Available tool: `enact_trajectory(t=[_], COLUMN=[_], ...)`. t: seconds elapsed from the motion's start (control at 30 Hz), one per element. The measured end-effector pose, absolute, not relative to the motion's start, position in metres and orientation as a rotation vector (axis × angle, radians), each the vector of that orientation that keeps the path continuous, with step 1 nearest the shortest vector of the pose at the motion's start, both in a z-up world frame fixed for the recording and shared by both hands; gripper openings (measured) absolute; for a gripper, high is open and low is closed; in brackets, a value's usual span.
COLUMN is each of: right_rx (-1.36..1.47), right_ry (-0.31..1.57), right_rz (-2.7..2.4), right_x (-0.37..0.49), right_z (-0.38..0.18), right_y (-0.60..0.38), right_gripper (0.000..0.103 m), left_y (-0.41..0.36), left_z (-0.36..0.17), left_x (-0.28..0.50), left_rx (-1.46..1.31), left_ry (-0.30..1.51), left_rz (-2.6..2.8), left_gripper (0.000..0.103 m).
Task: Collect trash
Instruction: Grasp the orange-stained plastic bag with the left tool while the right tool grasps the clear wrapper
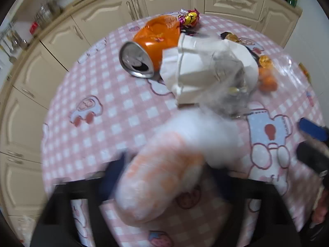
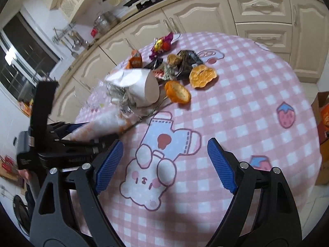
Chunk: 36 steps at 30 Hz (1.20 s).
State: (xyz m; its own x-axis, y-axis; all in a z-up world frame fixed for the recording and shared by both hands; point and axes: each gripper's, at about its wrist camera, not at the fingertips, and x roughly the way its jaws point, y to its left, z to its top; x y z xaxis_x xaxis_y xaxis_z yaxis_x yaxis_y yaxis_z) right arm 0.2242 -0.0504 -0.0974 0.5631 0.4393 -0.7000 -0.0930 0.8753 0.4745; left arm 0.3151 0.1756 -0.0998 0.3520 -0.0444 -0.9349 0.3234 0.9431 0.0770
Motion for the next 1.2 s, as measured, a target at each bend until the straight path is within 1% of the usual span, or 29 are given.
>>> enact_trajectory(t=[0.03,0.07,0.1,0.17,0.3,0.5,0.63,0.77,0.83,0.97,1.0,1.13,1.2], right_rx=[0.392,0.382,0.372,0.339,0.301,0.247,0.187,0.144,0.114,0.078,0.074,0.111,0.12], right_ry=[0.933,0.936,0.939,0.942,0.932,0.945,0.948,0.97,0.949,0.94,0.93,0.925,0.918], right_rz=[0.334,0.344,0.352,0.387,0.43,0.471,0.453,0.427,0.406,0.413,0.418,0.437,0.431], right_x=[0.226,0.228,0.229,0.234,0.244,0.253,0.264,0.278,0.284,0.288,0.285,0.28,0.276], right_z=[-0.098,-0.098,-0.098,-0.096,-0.09,-0.09,-0.093,-0.103,-0.105,-0.104,-0.105,-0.102,-0.102], right_y=[-0.045,-0.042,-0.04,-0.034,-0.027,-0.01,0.006,0.019,0.024,0.029,0.029,0.021,0.016], right_gripper=[0.083,0.083,0.083,0.083,0.083,0.083,0.083,0.083,0.083,0.075,0.069,0.064,0.06], left_y=[0.179,0.183,0.186,0.193,0.219,0.249,0.252,0.252,0.254,0.254,0.254,0.248,0.246], left_z=[-0.099,-0.097,-0.097,-0.094,-0.085,-0.085,-0.081,-0.082,-0.083,-0.086,-0.086,-0.085,-0.084], left_x=[0.313,0.309,0.306,0.297,0.275,0.252,0.242,0.238,0.238,0.239,0.239,0.234,0.232], left_rx=[0.234,0.213,0.205,0.148,-0.053,-0.282,-0.359,-0.371,-0.377,-0.387,-0.391,-0.367,-0.376], left_ry=[1.188,1.178,1.171,1.16,1.117,1.067,1.026,1.009,1.005,1.003,1.003,0.994,0.99], left_rz=[-0.249,-0.216,-0.199,-0.195,-0.173,-0.062,-0.03,0.008,0.015,0.018,0.013,0.013,0.003], left_gripper=[0.05,0.045,0.045,0.044,0.044,0.044,0.044,0.044,0.044,0.044,0.044,0.044,0.044])
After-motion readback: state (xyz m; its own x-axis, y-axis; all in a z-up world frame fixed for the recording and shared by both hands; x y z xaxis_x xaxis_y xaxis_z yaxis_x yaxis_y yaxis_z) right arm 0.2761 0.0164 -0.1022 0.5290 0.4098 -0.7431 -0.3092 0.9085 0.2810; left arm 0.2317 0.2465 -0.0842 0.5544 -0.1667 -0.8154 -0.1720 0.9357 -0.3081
